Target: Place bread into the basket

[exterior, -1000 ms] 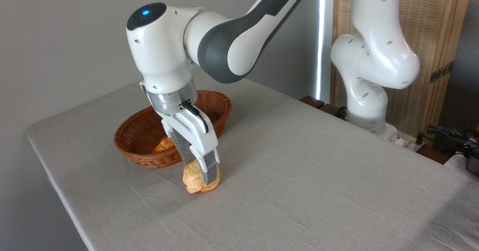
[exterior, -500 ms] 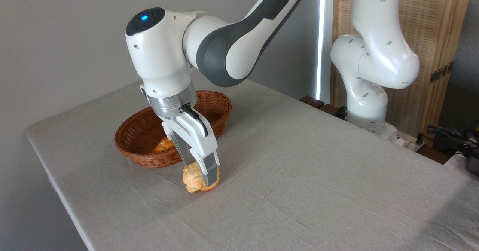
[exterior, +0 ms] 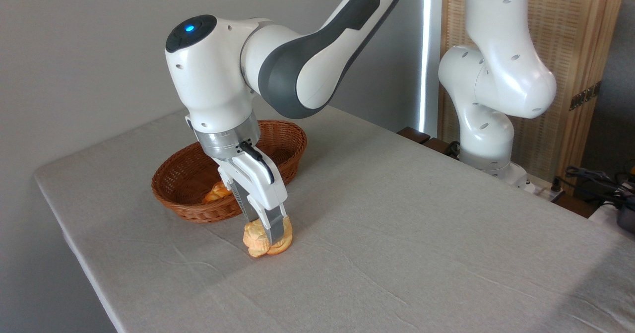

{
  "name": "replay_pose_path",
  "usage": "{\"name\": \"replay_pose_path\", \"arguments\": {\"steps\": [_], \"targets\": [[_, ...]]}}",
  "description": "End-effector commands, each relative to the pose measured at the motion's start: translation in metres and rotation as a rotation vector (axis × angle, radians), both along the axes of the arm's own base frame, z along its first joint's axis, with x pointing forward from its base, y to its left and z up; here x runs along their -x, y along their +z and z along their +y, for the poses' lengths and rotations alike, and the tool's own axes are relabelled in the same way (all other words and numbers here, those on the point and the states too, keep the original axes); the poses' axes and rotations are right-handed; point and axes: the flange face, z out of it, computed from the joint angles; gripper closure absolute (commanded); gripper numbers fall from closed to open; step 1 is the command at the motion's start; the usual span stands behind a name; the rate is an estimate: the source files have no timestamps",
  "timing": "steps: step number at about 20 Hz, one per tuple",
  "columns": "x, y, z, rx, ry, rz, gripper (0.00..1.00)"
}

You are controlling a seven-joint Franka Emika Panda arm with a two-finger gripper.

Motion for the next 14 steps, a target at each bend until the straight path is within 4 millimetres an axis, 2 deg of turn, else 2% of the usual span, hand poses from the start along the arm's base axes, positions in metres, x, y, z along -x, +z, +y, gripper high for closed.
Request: {"name": "replay_pose_path", "arguments": {"steps": [1,5,7,9,14], "targets": [[-0.0014,-0.0065,-0.0022,0.008,-0.019,0.002,0.68],[-0.0014,-0.0065,-0.0022,0.007,-0.018,0.003,0.66],[-0.0012,-0.0066,-0.0022,0.007,-0.018,0.004,0.69],[-0.0012,-0.0066,-0.0022,0.008,-0.019,0.004,0.76],[-0.0008,-0.006,-0.0022,0.007,-0.018,0.006,0.77]]}}
